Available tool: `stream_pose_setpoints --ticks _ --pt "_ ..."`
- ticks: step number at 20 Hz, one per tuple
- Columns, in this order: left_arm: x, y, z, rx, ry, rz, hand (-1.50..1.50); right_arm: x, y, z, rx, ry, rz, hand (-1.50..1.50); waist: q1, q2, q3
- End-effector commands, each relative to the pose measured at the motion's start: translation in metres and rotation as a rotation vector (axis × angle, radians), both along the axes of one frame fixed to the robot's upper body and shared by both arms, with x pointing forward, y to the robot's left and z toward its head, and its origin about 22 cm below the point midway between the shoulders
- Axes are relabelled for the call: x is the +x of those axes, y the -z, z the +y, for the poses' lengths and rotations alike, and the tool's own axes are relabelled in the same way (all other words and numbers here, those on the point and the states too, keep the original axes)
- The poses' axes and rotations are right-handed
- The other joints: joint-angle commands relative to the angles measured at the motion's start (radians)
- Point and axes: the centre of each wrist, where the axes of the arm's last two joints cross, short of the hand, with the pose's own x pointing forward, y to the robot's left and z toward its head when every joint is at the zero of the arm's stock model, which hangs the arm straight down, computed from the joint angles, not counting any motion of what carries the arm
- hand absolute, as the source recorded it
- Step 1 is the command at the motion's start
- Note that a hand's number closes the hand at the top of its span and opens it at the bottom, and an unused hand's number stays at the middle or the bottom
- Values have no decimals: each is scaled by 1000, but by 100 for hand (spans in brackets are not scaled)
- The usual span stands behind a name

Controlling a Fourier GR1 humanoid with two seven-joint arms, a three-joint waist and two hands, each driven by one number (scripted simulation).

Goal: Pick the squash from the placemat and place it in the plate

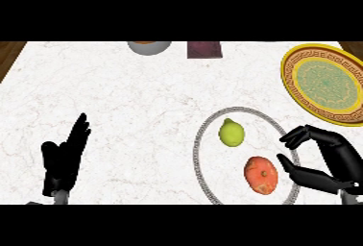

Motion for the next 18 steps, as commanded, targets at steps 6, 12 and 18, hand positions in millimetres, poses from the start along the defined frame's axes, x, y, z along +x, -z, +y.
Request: stream_pose_setpoints --ticks 6,12,18 --pt "18 4 -10 -9 6 18 0 -32 39 -34 -54 -323 29 -150 13 -2 -4" --pt "10 8 -5 -3 27 34 0 -16 0 -21 -440 -225 -85 -150 18 -5 -6" --pt "20 5 -23 5 25 30 0 -5 -44 -17 -702 -271 16 -150 18 -4 -6"
